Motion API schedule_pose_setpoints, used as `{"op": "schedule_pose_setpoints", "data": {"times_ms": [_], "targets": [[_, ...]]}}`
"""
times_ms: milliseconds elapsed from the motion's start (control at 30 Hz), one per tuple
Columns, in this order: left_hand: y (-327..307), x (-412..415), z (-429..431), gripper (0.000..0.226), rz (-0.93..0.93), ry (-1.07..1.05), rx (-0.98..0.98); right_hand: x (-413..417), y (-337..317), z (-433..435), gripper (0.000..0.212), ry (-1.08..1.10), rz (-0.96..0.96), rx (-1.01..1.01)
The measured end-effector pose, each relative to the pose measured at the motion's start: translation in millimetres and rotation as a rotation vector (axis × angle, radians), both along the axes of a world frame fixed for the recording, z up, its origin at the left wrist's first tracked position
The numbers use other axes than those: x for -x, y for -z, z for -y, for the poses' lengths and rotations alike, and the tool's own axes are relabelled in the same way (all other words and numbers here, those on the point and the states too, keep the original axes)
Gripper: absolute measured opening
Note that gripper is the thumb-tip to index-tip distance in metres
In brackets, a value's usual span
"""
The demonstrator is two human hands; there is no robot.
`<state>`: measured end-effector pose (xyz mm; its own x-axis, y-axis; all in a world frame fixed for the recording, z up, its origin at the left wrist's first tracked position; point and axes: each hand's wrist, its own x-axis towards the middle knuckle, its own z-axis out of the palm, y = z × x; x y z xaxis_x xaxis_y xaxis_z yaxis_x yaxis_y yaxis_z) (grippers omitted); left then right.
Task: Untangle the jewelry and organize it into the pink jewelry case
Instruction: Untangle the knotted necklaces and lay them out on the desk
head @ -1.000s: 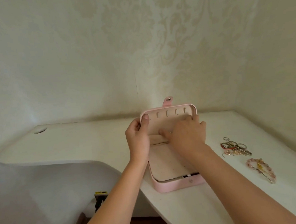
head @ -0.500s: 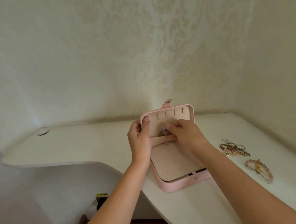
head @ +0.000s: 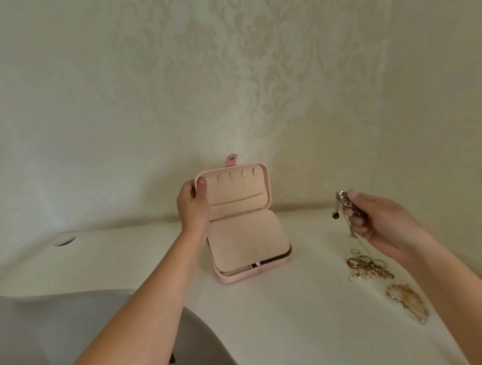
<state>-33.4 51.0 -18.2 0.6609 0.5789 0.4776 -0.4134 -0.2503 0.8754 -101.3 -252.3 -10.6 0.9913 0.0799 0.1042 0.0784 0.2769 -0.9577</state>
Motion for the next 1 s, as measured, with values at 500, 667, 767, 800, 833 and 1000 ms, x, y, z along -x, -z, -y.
{"op": "schedule_pose_setpoints", "data": {"times_ms": [500,667,767,800,833,1000], "targets": [[18,-51,-62,0.022,-0.378,-0.076,0.462,-7,36,-34,0.012,0.076,0.226,0.748],[36,-40,-107,0.013,-0.415,0.109,0.818,-7,42,-40,0.018,0.115,0.331,0.937],[45,-9,-110,0.022,-0.322,0.041,0.828,-7,43,-42,0.025,0.126,0.317,0.949],[49,-1,-109,0.028,-0.28,0.026,0.832,-8,43,-42,0.025,0.126,0.312,0.938],[51,5,-109,0.033,-0.245,-0.008,0.832,-7,43,-42,0.023,0.119,0.312,0.928],[56,18,-106,0.04,-0.303,-0.192,0.661,-5,48,-43,0.01,0.099,0.346,0.977]]}}
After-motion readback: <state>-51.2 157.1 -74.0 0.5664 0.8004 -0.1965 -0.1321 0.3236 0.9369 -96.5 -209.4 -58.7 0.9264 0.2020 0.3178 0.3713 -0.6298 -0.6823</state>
